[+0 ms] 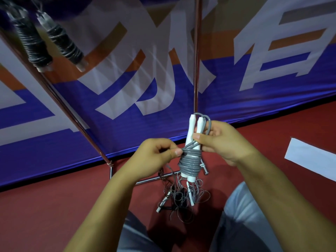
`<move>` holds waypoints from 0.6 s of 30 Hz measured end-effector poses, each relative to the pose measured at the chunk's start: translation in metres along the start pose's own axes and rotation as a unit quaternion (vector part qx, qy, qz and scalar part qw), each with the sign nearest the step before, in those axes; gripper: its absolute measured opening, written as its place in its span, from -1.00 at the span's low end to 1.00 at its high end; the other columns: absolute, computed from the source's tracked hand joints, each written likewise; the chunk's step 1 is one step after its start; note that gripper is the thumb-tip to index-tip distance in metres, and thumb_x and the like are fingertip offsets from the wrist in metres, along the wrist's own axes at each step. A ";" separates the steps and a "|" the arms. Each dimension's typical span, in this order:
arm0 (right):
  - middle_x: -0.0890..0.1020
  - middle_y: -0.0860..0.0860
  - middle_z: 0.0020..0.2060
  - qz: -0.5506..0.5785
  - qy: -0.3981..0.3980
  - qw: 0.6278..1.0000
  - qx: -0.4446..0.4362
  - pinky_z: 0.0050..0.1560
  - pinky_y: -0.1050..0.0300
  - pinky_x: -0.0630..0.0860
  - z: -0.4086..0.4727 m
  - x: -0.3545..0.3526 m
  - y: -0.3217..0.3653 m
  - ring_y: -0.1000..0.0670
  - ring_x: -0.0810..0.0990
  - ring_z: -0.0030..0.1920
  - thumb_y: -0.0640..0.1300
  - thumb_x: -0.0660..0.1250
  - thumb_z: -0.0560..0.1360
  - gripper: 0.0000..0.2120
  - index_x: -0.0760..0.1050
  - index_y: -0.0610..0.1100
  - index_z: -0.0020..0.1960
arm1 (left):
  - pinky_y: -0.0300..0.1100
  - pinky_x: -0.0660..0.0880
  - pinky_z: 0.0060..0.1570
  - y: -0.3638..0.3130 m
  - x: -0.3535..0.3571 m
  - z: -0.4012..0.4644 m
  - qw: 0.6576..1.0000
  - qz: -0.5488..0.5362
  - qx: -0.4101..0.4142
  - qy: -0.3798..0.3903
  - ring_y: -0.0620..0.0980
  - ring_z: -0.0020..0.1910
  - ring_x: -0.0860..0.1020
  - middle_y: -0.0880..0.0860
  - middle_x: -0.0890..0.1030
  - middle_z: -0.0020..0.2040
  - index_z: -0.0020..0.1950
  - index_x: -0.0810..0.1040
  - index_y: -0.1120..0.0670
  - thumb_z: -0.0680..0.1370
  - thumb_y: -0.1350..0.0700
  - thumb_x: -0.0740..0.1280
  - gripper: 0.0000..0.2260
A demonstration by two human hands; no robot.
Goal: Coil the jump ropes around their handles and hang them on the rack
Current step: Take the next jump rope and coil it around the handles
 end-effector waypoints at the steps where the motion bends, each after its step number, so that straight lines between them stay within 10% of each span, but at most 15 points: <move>1: 0.62 -0.08 -0.22 0.020 0.008 1.000 0.001 -0.14 0.12 0.62 -0.003 0.000 0.001 0.06 0.65 -0.23 -0.37 0.30 0.51 -0.88 0.48 -0.18 -0.10 | -0.35 0.37 -0.36 0.002 0.000 -0.001 1.000 -0.017 0.006 -0.002 -0.19 -0.45 0.43 -0.09 0.51 -0.45 -0.28 0.60 0.00 0.47 0.05 0.40 -0.87; 14: 0.67 -0.07 -0.24 0.078 0.047 0.996 0.014 -0.09 0.07 0.61 -0.020 -0.005 0.006 0.01 0.68 -0.18 -0.34 0.33 0.47 -0.87 0.51 -0.30 0.02 | 0.04 0.45 -0.20 -0.012 0.003 -0.007 0.990 -0.038 0.130 0.034 0.09 -0.26 0.50 -0.02 0.52 -0.23 -0.27 0.65 -0.04 0.42 -0.01 0.42 -0.91; 18: 0.68 -0.11 -0.23 0.123 0.092 0.988 0.029 -0.22 0.16 0.60 -0.027 0.003 0.011 -0.01 0.69 -0.21 -0.22 0.36 0.31 -0.56 0.46 -0.43 0.12 | -0.20 0.46 -0.18 -0.006 0.003 -0.004 0.986 -0.120 0.106 0.051 -0.10 -0.23 0.53 -0.07 0.56 -0.16 -0.32 0.62 0.00 0.41 0.04 0.41 -0.89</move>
Point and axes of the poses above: each hand's wrist, its own z-axis towards the middle knuckle, its own x-axis out of the palm, y = z × x, the point moved 7 cm from there along z, towards the middle knuckle
